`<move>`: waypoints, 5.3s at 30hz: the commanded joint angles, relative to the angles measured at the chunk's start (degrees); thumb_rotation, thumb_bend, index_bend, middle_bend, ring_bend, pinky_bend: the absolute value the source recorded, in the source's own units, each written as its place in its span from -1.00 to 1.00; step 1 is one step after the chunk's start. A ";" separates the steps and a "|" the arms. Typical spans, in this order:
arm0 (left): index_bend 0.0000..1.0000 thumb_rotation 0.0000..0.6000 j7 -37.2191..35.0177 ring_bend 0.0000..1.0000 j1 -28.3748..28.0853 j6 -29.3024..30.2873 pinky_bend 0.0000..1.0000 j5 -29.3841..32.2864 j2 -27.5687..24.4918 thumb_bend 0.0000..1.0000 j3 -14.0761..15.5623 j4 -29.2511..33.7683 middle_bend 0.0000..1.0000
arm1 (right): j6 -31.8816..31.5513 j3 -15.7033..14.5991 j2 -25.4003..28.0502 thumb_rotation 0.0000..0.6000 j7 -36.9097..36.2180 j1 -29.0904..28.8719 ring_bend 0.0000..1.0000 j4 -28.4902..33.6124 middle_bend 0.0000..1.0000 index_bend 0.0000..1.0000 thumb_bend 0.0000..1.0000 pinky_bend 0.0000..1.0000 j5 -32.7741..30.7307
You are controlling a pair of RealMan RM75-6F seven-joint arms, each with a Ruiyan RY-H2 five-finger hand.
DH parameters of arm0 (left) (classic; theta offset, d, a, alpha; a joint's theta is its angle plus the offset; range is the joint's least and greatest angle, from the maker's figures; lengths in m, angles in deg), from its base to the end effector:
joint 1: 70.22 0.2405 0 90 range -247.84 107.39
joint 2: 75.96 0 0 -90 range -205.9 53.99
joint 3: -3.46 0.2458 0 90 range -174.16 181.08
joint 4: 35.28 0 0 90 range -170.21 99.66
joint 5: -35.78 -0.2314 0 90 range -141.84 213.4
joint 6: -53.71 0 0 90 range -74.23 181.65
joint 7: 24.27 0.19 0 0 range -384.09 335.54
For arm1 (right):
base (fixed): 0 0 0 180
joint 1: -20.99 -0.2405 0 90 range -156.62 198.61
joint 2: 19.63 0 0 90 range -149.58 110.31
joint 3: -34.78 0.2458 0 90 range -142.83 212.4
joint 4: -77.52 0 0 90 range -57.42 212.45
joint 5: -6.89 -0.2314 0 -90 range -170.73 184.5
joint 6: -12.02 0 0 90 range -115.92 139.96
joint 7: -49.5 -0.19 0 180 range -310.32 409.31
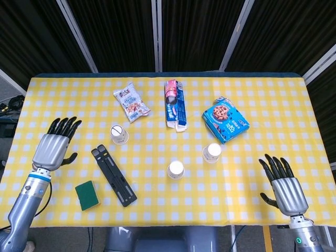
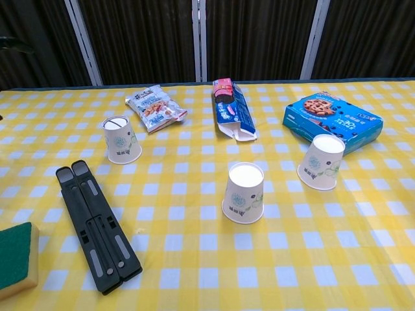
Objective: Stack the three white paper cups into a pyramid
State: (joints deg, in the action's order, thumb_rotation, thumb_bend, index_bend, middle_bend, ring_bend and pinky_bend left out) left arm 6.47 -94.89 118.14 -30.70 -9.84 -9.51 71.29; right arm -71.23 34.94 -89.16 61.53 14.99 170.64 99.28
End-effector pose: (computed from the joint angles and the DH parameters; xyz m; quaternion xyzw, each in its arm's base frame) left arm -0.1923 0.3358 0.0776 -0.6964 -0.3395 -0.3245 0.5426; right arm -0.2768 -0.2194 0.0824 0.6668 -0.3411 0.3648 0.5531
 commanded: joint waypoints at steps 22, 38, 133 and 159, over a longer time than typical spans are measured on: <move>-0.84 1.00 18.50 -1.00 -24.23 -11.13 -1.00 33.08 14.46 -0.27 -0.48 -16.80 -1.00 | 2.49 -0.02 0.21 1.00 -2.98 -0.93 -1.00 -0.94 -1.00 -0.81 -0.87 -1.00 -1.84; -0.66 1.00 19.93 -1.00 -29.85 -13.09 -1.00 40.12 19.26 -0.26 1.17 -24.01 -1.00 | 3.36 0.32 0.26 1.00 -4.30 -1.31 -1.00 -1.57 -1.00 -0.81 -0.86 -1.00 -3.02; -0.74 1.00 23.36 -1.00 -29.77 3.89 -1.00 21.88 31.81 -0.27 8.72 -5.24 -1.00 | 2.37 -1.23 1.57 1.00 -1.23 -0.49 -1.00 1.79 -1.00 -0.80 -0.87 -1.00 -1.07; -1.00 1.00 8.98 -1.00 -14.43 19.74 -1.00 -1.30 17.42 -0.52 19.60 2.40 -1.00 | 2.98 -0.76 0.48 1.00 0.08 -0.79 -1.00 1.14 -1.00 -0.81 -0.87 -1.00 -1.88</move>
State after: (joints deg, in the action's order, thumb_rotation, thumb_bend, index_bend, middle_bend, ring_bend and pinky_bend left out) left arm 17.77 -112.53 134.09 -28.12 10.52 7.38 72.57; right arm -68.34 34.16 -88.59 61.52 14.25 171.85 97.47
